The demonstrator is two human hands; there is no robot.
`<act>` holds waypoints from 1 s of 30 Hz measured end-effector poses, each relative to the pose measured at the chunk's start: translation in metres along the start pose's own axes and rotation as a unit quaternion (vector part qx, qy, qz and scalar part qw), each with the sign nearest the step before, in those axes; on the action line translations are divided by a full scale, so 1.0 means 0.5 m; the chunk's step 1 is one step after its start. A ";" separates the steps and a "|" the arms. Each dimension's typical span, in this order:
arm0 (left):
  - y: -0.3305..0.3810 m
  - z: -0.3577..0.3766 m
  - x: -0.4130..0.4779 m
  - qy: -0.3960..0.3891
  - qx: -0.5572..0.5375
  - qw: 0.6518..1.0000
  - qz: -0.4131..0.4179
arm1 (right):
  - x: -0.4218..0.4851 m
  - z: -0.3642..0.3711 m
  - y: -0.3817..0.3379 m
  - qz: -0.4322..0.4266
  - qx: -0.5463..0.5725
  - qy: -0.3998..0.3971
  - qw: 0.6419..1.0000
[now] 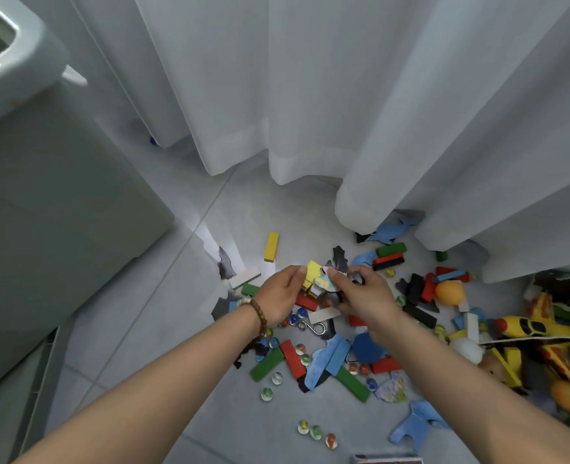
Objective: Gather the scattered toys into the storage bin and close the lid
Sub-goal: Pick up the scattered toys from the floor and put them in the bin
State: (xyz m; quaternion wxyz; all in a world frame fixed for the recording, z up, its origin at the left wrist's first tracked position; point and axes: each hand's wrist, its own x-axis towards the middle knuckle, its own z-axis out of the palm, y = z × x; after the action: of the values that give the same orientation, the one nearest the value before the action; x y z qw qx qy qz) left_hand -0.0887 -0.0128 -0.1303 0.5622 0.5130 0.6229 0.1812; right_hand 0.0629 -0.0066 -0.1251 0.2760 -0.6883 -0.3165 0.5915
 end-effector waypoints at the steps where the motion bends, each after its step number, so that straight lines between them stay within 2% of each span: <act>1: 0.006 0.002 -0.004 0.003 -0.006 1.000 -0.002 | -0.006 0.002 -0.005 -0.005 0.004 0.011 1.000; 5: 0.061 -0.022 -0.023 0.072 -0.077 0.994 0.009 | -0.056 -0.005 -0.090 -0.052 0.026 -0.007 0.998; 8: 0.153 -0.086 -0.051 0.130 -0.121 0.983 0.053 | -0.111 -0.020 -0.202 -0.111 0.026 -0.044 0.992; 12: 0.303 -0.221 -0.135 0.145 -0.176 0.967 0.118 | -0.212 -0.009 -0.375 -0.176 0.069 -0.106 0.976; 16: 0.402 -0.374 -0.261 0.183 -0.116 0.954 0.208 | -0.321 0.076 -0.511 -0.226 0.074 -0.166 0.957; 18: 0.406 -0.452 -0.323 0.205 -0.099 0.948 0.224 | -0.365 0.149 -0.555 -0.254 0.047 -0.203 0.944; 20: 0.374 -0.531 -0.377 0.263 -0.069 0.936 0.222 | -0.396 0.238 -0.585 -0.266 0.004 -0.215 0.940; 22: 0.308 -0.605 -0.414 0.334 -0.030 0.924 0.183 | -0.401 0.335 -0.592 -0.257 -0.041 -0.224 0.939; 24: 0.221 -0.666 -0.440 0.383 0.002 0.920 0.088 | -0.382 0.422 -0.576 -0.260 -0.130 -0.219 0.931; 27: 0.101 -0.718 -0.468 0.406 0.026 0.912 -0.054 | -0.347 0.514 -0.548 -0.251 -0.229 -0.204 0.918; 30: 0.027 -0.746 -0.476 0.407 0.004 0.910 -0.085 | -0.332 0.550 -0.541 -0.273 -0.289 -0.174 0.901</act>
State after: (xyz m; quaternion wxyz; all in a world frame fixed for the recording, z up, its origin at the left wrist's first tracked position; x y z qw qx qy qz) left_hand -0.4510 -0.0773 0.1157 0.2718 0.3418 0.8395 0.3233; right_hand -0.2554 0.0436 0.1445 0.1558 -0.5109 -0.6919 0.4858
